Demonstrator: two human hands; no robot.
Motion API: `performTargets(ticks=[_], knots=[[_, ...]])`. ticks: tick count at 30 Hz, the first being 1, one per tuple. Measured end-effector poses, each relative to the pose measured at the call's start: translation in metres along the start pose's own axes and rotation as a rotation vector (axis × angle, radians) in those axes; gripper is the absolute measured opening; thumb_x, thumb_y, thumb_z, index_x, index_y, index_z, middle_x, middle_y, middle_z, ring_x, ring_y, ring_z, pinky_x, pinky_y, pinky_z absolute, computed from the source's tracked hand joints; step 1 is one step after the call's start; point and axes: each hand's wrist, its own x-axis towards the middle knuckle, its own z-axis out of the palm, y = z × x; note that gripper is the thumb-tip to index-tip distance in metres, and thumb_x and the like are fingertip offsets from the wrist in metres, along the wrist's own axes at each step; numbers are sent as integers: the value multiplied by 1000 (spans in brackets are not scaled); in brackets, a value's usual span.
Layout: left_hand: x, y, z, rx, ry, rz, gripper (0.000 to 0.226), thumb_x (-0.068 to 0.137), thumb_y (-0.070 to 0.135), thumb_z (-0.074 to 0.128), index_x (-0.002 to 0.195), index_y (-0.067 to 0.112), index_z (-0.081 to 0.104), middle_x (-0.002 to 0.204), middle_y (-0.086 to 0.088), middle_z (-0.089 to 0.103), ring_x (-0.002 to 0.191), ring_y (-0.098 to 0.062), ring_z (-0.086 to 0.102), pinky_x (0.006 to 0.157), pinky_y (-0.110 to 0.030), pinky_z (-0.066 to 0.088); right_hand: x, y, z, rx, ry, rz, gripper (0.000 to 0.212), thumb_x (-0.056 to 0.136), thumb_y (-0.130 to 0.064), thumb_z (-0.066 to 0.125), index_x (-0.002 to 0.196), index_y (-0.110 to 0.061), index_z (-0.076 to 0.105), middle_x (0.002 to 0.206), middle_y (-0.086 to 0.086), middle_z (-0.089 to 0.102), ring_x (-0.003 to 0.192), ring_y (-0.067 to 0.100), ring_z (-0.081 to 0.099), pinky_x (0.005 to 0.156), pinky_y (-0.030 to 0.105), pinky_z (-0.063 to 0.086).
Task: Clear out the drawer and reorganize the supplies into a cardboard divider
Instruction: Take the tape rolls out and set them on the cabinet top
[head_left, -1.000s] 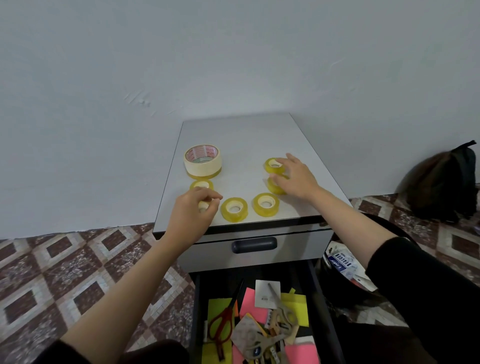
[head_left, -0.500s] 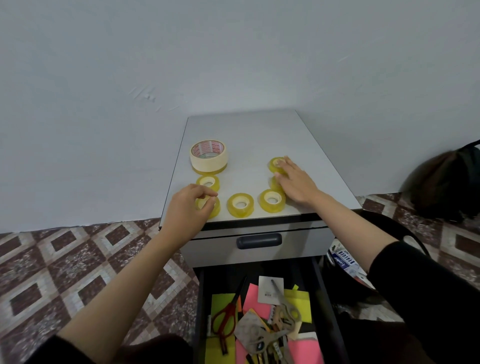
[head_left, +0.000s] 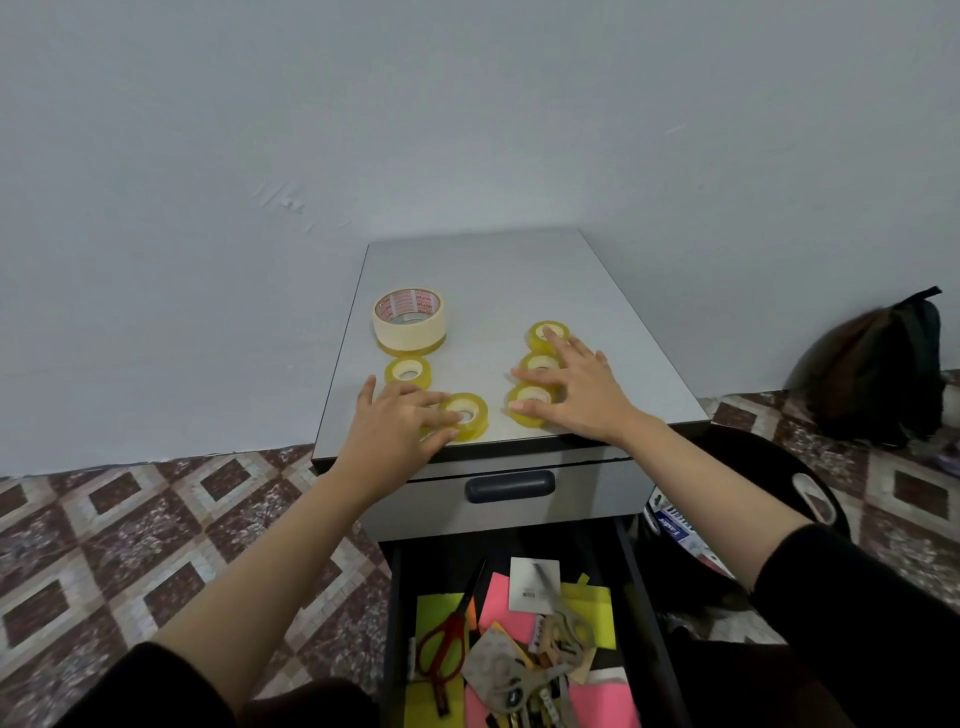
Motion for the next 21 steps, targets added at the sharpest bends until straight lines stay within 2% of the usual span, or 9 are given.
performTargets(ticks=[5,9,12,17,21], knots=[[-1,-5,-2,4,1,-15,26,89,37,59,112,30,68,128,8,59,125,-20,43,111,-53,12,1,-11,7,-3,-8,22,58,84,-63,48,138,-42,41,159,-3,-2,146,21,-2,115,52,-2],[2,-5,2,1,38,29,23,86,31,64,107,26,71,121,2,64,119,-26,50,108,-57,19,3,-19,14,-117,-21,77,69,85,-70,37,146,-42,21,158,2,-12,145,26,-13,111,57,-9],[3,-6,6,-4,53,49,19,82,28,69,101,24,74,113,-2,68,111,-30,56,102,-61,26,4,-26,17,-190,-2,110,79,83,-73,31,149,-36,10,157,7,-17,143,31,-20,108,60,-14],[5,-6,5,-29,64,56,25,82,32,68,106,25,72,115,-2,67,112,-30,55,103,-61,27,8,-36,20,-171,-7,120,80,84,-73,29,150,-31,14,158,9,-14,143,32,-17,108,61,-14],[2,-17,-4,-85,17,-28,59,78,39,71,131,17,54,139,-6,48,127,-29,43,111,-48,27,6,-31,13,55,66,155,63,93,-59,29,148,-28,25,159,5,-2,146,27,-5,113,56,-7]])
